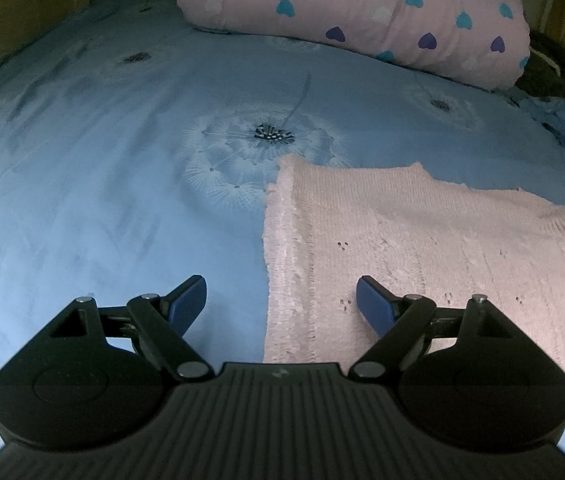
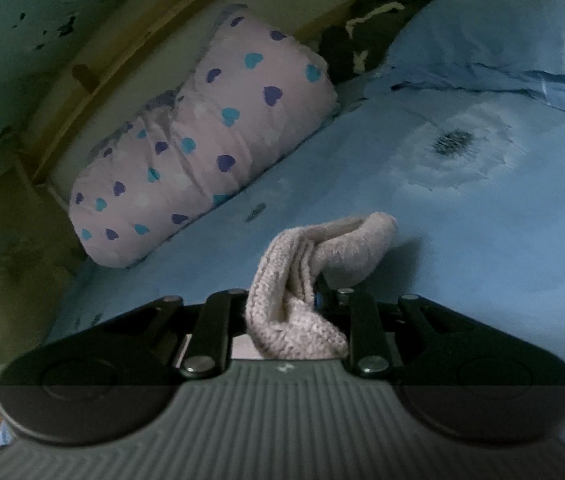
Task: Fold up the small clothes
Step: 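Lift the held end and carry it over the folded stack with the right gripper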
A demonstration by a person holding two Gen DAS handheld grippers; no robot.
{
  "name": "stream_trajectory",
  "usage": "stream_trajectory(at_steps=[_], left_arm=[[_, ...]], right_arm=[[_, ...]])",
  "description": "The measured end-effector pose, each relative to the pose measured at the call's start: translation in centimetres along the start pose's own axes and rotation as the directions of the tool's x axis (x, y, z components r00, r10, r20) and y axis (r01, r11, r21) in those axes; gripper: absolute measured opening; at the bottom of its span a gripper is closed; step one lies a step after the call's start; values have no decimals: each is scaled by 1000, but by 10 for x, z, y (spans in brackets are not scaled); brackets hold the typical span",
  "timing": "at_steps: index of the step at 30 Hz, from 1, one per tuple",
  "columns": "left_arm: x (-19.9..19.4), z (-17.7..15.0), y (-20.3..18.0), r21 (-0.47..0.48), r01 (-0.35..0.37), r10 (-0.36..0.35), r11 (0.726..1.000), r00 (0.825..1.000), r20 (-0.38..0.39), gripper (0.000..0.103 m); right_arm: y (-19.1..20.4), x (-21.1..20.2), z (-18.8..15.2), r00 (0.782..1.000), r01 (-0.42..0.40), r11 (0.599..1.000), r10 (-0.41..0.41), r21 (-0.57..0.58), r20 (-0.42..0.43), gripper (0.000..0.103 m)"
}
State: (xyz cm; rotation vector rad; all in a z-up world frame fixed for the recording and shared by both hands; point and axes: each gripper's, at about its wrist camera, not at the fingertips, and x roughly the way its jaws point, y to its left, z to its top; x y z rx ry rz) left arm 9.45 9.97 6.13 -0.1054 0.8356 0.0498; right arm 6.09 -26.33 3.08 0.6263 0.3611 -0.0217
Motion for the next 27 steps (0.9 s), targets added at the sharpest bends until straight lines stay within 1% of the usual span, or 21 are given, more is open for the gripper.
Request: stream_trajectory(at_steps=[5, 13, 22, 27], left_arm=[[-3, 0, 7, -19, 3, -3, 1000, 1000, -2, 86], [-8, 1, 17, -35, 22, -22, 999, 1000, -10, 86], [-13, -2, 22, -35, 34, -35, 999, 999, -9, 86], [-17, -4, 24, -26, 24, -24, 999, 1000, -2, 86]], right_arm=[[32, 0, 0, 1000, -16, 998, 16, -61, -3, 24], [87, 7, -10, 999, -34, 988, 31, -152, -22, 24], [146, 22, -35, 996, -68, 974, 53, -217, -74, 24], [167, 31, -52, 991, -86, 966, 58, -243, -120, 24]])
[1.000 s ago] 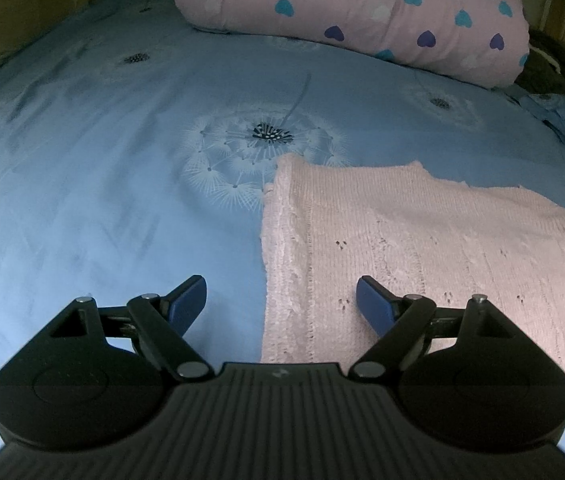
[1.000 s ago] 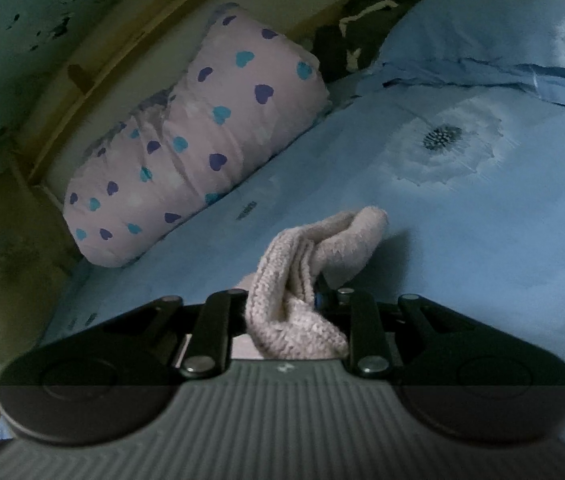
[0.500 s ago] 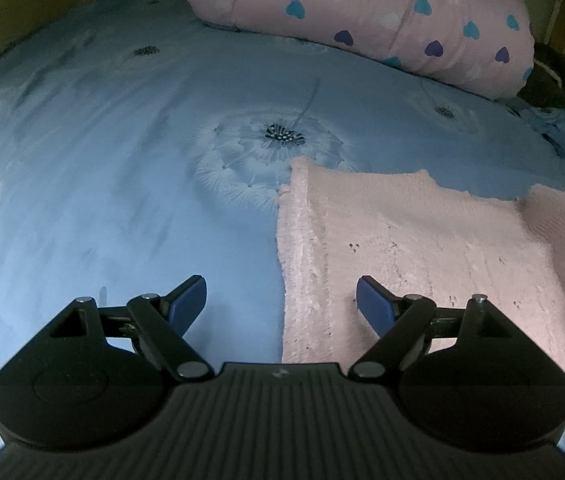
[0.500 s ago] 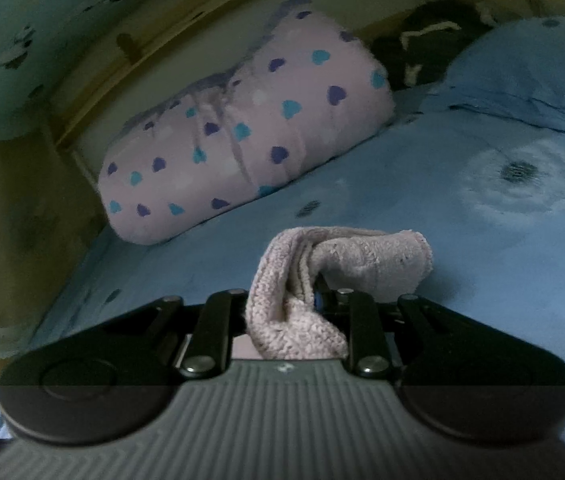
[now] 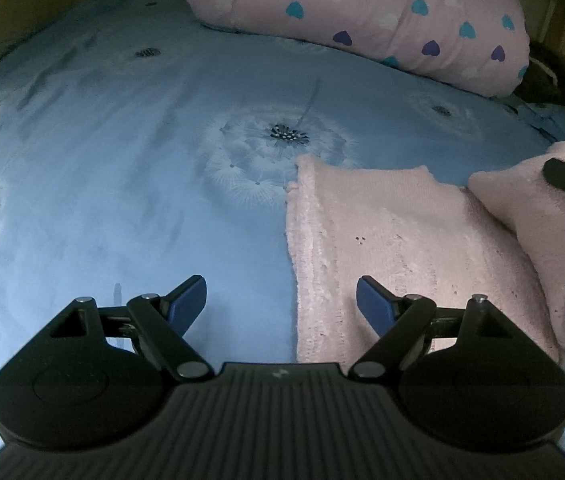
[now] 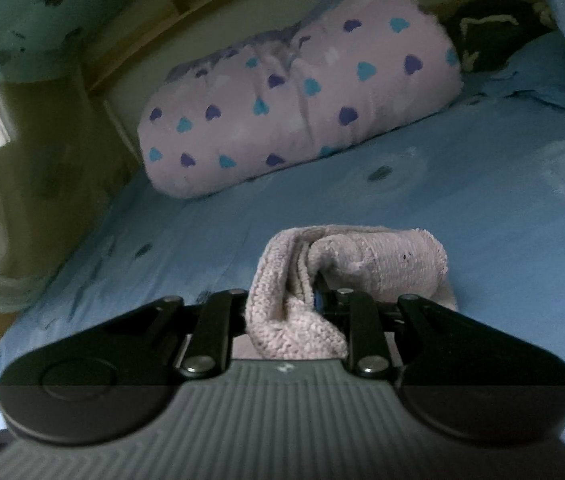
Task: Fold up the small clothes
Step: 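Lift the held end and carry it over the folded stack with the right gripper, then lower the end onto the stack and open the right gripper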
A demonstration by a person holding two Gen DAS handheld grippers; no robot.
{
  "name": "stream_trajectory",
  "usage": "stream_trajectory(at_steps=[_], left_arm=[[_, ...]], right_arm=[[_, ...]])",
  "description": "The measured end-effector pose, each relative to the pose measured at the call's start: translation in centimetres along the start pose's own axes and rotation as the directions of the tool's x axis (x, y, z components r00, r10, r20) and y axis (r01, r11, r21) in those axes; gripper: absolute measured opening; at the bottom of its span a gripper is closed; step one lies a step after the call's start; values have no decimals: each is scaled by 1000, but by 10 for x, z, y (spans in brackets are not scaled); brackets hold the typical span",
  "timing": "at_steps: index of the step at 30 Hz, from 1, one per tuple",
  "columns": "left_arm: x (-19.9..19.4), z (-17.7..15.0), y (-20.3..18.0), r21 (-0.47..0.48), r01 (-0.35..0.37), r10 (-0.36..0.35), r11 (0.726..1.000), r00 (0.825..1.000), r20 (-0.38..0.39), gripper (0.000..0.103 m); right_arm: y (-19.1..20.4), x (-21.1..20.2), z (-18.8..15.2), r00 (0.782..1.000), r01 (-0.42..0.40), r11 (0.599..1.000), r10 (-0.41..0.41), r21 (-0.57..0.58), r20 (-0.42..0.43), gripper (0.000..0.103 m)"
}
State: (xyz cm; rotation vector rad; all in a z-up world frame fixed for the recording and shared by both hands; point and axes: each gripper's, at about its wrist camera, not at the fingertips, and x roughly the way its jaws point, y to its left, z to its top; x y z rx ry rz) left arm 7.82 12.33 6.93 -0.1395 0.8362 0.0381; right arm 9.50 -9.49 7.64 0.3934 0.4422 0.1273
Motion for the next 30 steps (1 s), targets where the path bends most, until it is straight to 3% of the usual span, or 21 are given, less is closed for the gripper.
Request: stream_trajectory(at_steps=[14, 20, 26, 28, 30], left_arm=[[-8, 9, 28, -101, 4, -3, 995, 1000, 7, 86], [-12, 14, 45, -146, -27, 30, 989, 999, 19, 86], [-17, 18, 58, -202, -18, 23, 979, 999, 24, 86], [-18, 18, 58, -199, -13, 18, 980, 1000, 25, 86], [-20, 17, 58, -195, -10, 16, 981, 999, 31, 86]], right_arm=[[51, 10, -4, 1000, -15, 995, 16, -96, 12, 24], [90, 35, -34, 998, -41, 982, 32, -184, -50, 24], [101, 71, -58, 983, -86, 989, 65, -117, -173, 25], [101, 76, -62, 977, -103, 989, 81, -103, -195, 28], [98, 74, -61, 972, -132, 990, 119, -53, -203, 37]])
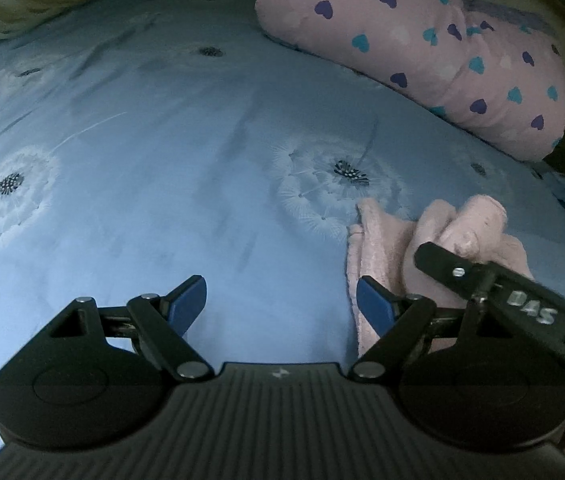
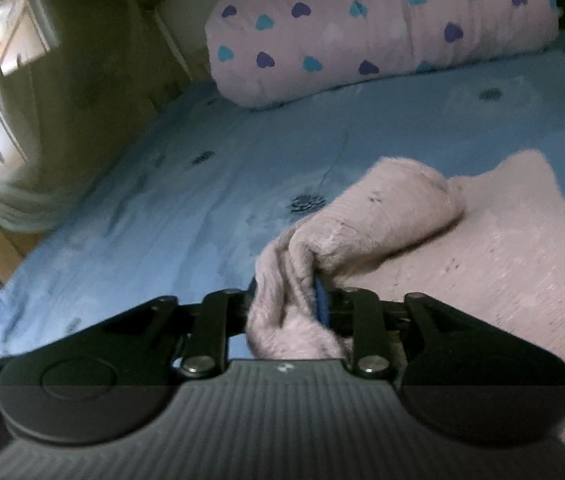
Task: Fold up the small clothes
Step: 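Lower the end onto the stack and open the right gripper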
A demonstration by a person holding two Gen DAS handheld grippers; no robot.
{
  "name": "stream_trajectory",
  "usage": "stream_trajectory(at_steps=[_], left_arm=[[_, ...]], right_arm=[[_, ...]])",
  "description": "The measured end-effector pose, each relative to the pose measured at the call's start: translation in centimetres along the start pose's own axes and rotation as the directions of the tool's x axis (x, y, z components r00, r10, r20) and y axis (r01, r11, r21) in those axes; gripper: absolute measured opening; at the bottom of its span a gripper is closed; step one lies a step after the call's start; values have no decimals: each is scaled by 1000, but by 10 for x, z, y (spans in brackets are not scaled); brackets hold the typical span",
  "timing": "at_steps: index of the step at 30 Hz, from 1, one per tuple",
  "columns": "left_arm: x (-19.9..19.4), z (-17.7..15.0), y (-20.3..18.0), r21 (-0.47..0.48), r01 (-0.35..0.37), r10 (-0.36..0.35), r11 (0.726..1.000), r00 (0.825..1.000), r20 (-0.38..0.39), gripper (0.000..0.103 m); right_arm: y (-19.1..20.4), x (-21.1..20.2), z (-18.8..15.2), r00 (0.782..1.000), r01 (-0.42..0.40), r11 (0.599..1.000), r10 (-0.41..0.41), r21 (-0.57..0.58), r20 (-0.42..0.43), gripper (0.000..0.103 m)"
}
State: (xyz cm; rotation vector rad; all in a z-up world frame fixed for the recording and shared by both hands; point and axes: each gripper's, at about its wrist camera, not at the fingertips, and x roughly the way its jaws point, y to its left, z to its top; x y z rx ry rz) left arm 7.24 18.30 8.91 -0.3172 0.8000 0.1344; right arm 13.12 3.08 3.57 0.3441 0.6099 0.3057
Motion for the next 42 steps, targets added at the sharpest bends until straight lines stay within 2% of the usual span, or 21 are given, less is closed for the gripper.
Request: stream_trajectory(at_steps=[5, 6, 9, 14, 20, 24, 28, 30, 32, 35, 40, 42], left_arm=[[-5, -3, -5, 0, 26, -26, 1000, 1000, 6, 86], [-6, -3, -7, 3, 37, -37, 999, 999, 6, 86], [-9, -7, -18, 19, 78, -78, 997, 997, 4, 86], [-17, -13, -41, 56, 152, -152, 987, 988, 2, 86], [-14, -29, -71, 140, 213, -209, 967, 977, -43, 86], [-7, -41, -86, 183, 195, -189, 964, 981, -51, 86], [-3, -47, -97, 232, 165, -160, 959, 986, -40, 86], [-1, -50, -101, 245, 155, -151, 957, 988, -36, 89], [1, -51, -102, 255, 150, -147, 955, 989, -34, 90], [2, -54, -104, 270, 138, -135, 953, 990, -29, 90], [1, -53, -103, 260, 135, -137, 956, 991, -12, 90], [-3, -53, -105, 285, 120, -131, 951, 991, 22, 90]], right_arm=[[-9, -30, 1, 996, -92, 994, 91, 55, 15, 42], [-11, -40, 0, 995, -97, 994, 96, 51, 24, 46], [-17, -65, -2, 995, -91, 996, 90, 24, 51, 48], [-37, -112, -9, 996, -4, 1000, 6, -14, 93, 48], [-68, -156, -29, 985, 124, 992, -126, 27, 114, 48], [-87, -179, -56, 975, 169, 980, -182, 110, 130, 48], [-101, -191, -69, 962, 239, 964, -251, 117, 109, 48], [-108, -197, -70, 954, 262, 957, -276, 122, 115, 48], [-114, -204, -70, 951, 267, 954, -284, 137, 120, 48], [-121, -211, -70, 945, 278, 947, -300, 158, 133, 60], [-124, -211, -69, 942, 284, 946, -306, 157, 136, 60], [-125, -209, -69, 942, 289, 945, -309, 155, 129, 60]])
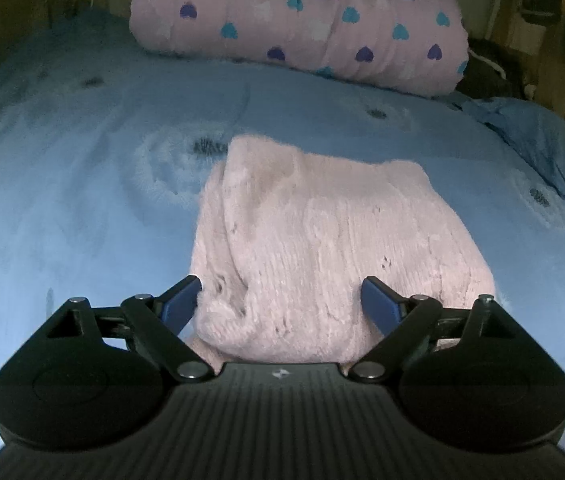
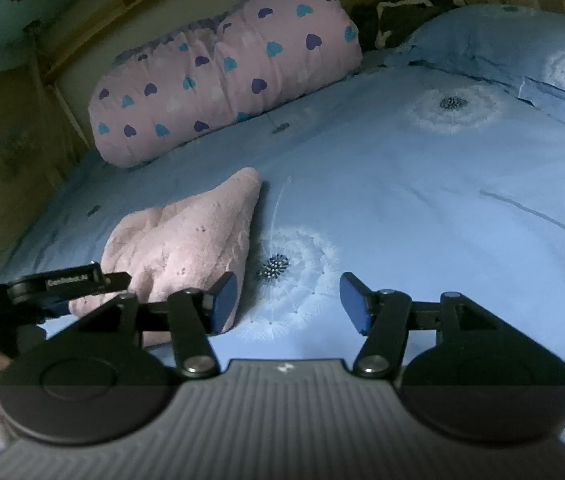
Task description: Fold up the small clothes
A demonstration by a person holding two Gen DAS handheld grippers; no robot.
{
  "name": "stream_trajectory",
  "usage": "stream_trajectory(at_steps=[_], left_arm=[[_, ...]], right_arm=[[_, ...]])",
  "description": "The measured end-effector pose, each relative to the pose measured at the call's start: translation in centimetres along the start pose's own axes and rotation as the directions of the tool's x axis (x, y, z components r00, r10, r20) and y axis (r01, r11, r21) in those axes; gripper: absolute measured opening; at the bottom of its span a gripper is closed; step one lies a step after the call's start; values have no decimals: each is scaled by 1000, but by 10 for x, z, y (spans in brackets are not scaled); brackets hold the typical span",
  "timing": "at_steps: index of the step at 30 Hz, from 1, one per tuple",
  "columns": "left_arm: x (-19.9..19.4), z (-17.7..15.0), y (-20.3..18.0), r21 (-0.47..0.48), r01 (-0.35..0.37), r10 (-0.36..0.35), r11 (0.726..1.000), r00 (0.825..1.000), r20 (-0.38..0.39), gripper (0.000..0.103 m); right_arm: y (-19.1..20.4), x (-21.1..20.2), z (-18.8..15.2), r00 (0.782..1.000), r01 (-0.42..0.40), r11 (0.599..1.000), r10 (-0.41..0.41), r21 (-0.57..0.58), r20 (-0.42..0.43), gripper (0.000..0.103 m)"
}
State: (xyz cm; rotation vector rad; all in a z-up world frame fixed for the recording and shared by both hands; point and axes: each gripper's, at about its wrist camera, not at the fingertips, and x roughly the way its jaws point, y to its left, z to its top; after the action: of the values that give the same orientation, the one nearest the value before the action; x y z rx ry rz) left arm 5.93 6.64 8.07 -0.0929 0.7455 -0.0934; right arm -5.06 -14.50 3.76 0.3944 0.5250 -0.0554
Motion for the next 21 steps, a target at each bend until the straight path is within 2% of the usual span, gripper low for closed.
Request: stream_trajectory(at_steps=[3, 6, 11, 15, 21], left_arm=[[-4, -1, -6, 45, -29, 27, 999, 999, 39, 90], [-5, -3, -13, 73, -17, 14, 997, 999, 51, 90], [-2, -8, -24, 136, -48, 39, 990, 997, 71, 88], [-3, -9, -22, 127, -29, 20, 992, 997, 74, 88], [1, -7, -7, 43, 41, -42, 998, 998, 39, 88]], right_arm=[[1, 1, -1, 1000, -7, 1000, 7, -13, -1, 60], [1, 3, 1, 1000, -8, 1000, 8, -24, 5, 60], [-4, 7, 0, 1000, -23, 1000, 23, -12, 6, 60], [-9, 19, 3, 999, -43, 999, 43, -11, -18, 60], [-11, 41, 21, 996, -84, 995, 83, -46, -38, 60]])
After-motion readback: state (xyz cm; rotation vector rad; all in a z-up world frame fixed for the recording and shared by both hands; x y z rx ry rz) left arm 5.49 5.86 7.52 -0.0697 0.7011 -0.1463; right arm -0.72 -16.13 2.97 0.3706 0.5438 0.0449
